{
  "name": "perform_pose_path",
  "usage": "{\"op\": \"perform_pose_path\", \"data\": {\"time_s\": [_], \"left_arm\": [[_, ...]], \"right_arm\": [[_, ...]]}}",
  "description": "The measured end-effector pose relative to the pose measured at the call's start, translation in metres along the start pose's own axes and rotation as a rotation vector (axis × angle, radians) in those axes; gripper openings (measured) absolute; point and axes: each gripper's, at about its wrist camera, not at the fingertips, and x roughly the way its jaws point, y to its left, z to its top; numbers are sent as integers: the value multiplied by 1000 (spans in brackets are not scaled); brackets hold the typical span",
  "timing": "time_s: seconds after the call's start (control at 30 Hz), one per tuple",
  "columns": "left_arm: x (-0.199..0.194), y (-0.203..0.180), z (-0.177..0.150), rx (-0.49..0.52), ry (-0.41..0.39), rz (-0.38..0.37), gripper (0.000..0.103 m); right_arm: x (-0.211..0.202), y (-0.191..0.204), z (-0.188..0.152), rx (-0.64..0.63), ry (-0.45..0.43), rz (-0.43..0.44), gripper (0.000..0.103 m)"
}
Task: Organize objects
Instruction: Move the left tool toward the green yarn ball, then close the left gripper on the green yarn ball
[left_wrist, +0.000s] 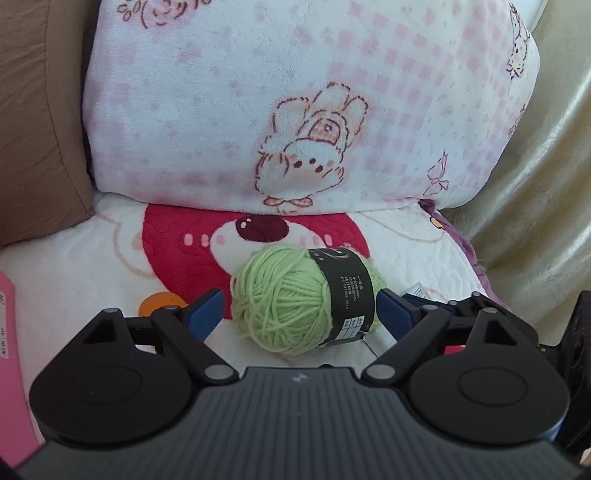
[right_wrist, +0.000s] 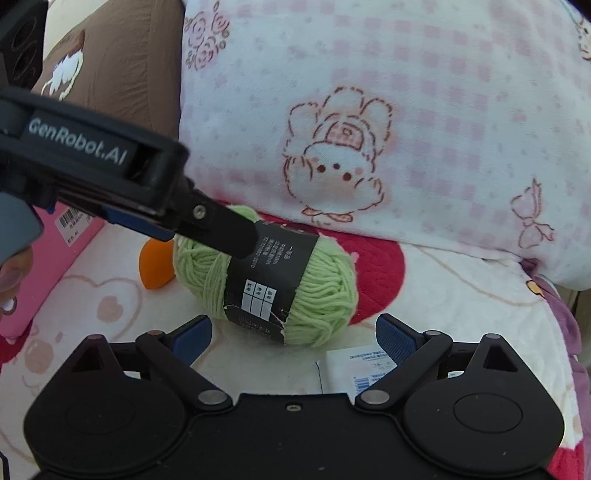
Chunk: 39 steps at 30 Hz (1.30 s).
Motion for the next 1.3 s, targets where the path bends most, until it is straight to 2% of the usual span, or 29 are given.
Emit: {"op": "perform_pose_path", "data": {"time_s": [0.07,0.17,0.37,0.47,0.6,0.9,1.03,1.3], "left_arm": [[3,1,0,-6,-4,-2,83],[7,3,-2,-16,0,-12,68],[10,5,-3,-21,-1,-13,58],[11,4,-4,-21,6,-15,58],[8,0,-5,-21,30,-26,58],[-13,-11,-15,-33,67,-67,59],[-20,-19,-23,-33,135,-37,61],[-40,-33,-38,-21,186,-57,61]], "right_arm": [[8,0,-1,-5,9,1,97],[16,-2,-2,-5,2,0,97],[21,-1,-1,16,-7,46,95],[20,5,1,28,-5,65,92],[10,9,9,118,-6,93,92],[-17,22,4,136,23,88,93],[-31,26,3,175,80,97,93],[-56,28,-9,194,113,69,92]]}}
